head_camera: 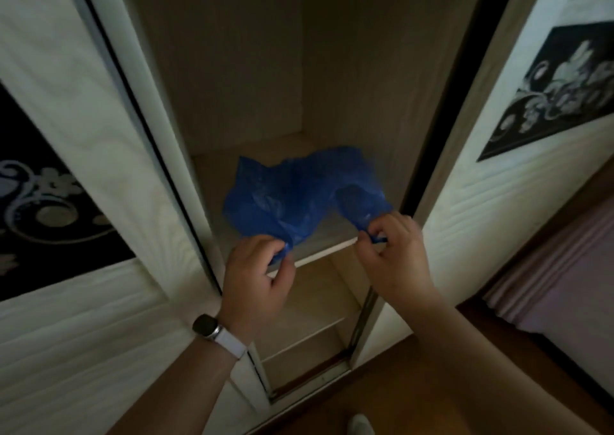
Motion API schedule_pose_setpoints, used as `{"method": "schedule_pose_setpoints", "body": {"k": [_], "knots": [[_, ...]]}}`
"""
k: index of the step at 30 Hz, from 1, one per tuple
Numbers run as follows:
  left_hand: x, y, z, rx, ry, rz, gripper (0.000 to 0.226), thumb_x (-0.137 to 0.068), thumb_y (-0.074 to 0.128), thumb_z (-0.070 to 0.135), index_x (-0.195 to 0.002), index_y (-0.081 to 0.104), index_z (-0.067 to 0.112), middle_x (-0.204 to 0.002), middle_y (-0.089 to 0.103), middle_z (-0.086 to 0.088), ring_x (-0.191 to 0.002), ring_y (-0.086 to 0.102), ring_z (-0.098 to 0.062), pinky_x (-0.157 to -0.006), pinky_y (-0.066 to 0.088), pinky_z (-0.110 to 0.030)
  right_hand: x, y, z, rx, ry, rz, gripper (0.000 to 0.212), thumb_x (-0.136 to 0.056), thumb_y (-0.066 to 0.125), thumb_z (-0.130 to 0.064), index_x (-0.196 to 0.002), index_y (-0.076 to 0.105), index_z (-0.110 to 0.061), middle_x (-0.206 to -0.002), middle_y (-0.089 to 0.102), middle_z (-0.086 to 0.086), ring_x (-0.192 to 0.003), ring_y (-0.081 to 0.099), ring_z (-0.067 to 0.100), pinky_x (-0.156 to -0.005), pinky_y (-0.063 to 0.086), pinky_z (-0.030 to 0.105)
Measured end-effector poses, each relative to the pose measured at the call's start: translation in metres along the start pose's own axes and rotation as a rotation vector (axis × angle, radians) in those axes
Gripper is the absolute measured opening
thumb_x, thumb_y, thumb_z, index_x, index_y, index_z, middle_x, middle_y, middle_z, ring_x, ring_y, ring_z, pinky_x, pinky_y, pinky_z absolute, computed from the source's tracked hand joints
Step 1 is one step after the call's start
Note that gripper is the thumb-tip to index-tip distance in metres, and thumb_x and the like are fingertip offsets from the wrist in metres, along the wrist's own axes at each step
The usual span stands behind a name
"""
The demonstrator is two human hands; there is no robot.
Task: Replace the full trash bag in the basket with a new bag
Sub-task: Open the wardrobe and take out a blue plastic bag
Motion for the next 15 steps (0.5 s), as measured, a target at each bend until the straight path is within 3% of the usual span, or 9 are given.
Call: {"method": "schedule_pose_setpoints", "body": {"k": [4,11,15], "knots": [[0.008,0.001,0.015,0.146,0.022,0.004,0.023,-0.092,0.058,0.022,-0.078,0.061,0.004,-0.073,0.051,0.004,-0.067,0.048,-0.016,-0.061,0.042,-0.034,0.034,-0.029,-0.019,-0.023,0.025,-0.003,0.015,-0.08,0.055,-0.026,-0.071,0.053,-0.015,-0.074,0.054,-0.004,-0.077,0.05,0.014,-0.073,0.043,0.031],[0.027,-0.002,0.066,0.275,0.087,-0.004,0.031,-0.095,0.054,0.022,-0.07,0.057,0.003,-0.061,0.047,-0.001,-0.057,0.042,-0.017,-0.053,0.039,-0.036,0.085,-0.084,-0.026,0.034,0.08,0.052,0.009,-0.083,0.055,-0.028,-0.077,0.049,-0.024,-0.077,0.051,-0.011,-0.078,0.05,0.007,-0.068,0.039,0.018],[0.029,-0.008,0.095,0.289,0.124,0.032,0.034,-0.096,0.053,0.024,-0.068,0.055,0.004,-0.057,0.044,-0.001,-0.052,0.039,-0.015,-0.047,0.037,-0.034,0.101,-0.111,-0.028,0.043,0.087,0.09,0.011,-0.083,0.059,-0.021,-0.076,0.052,-0.018,-0.075,0.05,-0.012,-0.073,0.05,0.008,-0.062,0.041,0.019]]}}
Point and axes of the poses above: each hand's wrist, its own x-axis away from the middle knuckle, its own y-axis out of the palm, z = x × y, the point moved 1 cm from there along -x, towards the middle knuckle
